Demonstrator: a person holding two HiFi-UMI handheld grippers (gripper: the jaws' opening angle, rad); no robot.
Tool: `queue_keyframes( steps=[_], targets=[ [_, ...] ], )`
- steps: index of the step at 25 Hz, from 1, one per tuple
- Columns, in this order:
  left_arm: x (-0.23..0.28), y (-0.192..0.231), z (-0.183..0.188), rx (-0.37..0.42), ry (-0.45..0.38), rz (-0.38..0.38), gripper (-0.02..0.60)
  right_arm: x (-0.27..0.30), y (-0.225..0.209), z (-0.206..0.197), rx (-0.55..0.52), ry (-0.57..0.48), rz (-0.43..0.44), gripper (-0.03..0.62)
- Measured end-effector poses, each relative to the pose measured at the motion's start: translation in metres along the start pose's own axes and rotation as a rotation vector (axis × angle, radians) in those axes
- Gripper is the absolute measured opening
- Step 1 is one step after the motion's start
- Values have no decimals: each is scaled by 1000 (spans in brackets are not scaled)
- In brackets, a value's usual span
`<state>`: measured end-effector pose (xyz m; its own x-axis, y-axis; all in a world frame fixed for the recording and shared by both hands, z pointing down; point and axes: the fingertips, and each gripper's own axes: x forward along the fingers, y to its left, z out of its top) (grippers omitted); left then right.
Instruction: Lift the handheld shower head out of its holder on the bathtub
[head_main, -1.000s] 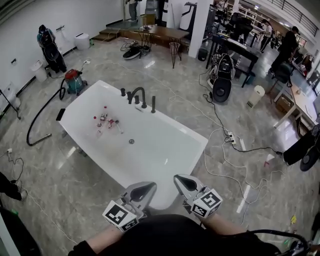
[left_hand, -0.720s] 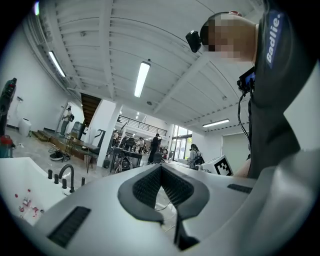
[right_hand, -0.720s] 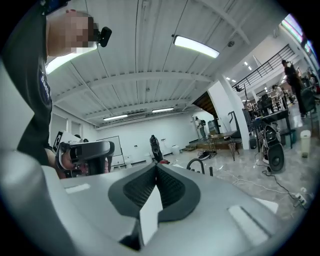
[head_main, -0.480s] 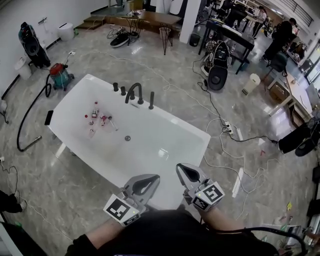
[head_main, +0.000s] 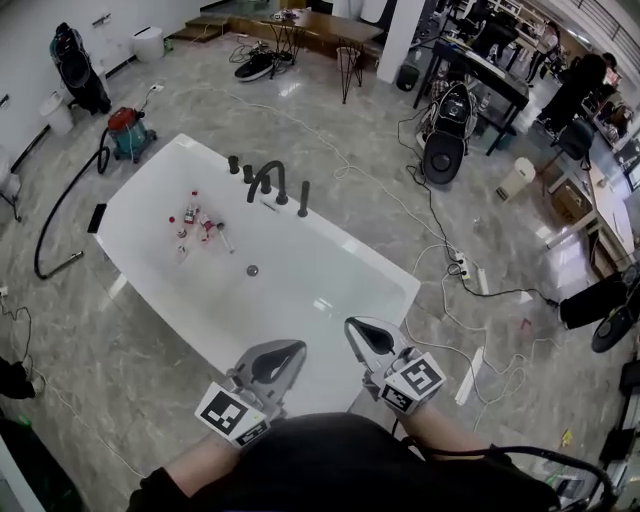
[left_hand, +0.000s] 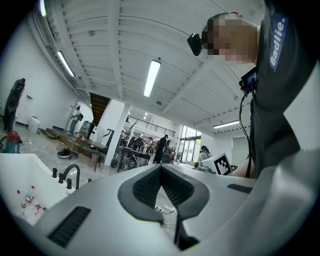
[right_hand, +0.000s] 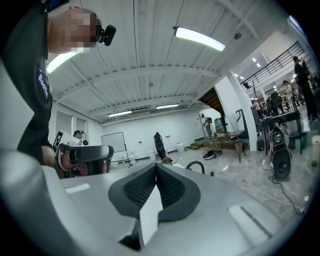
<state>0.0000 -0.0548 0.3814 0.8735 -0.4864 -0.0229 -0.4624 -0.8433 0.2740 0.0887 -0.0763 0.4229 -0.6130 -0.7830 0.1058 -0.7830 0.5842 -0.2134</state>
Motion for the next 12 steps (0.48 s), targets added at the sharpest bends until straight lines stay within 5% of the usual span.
queue_keyframes(
  steps=[12],
  targets=[
    [39, 26, 4, 19, -9, 85, 0, 41, -70, 4, 2, 7, 57, 3]
  ],
)
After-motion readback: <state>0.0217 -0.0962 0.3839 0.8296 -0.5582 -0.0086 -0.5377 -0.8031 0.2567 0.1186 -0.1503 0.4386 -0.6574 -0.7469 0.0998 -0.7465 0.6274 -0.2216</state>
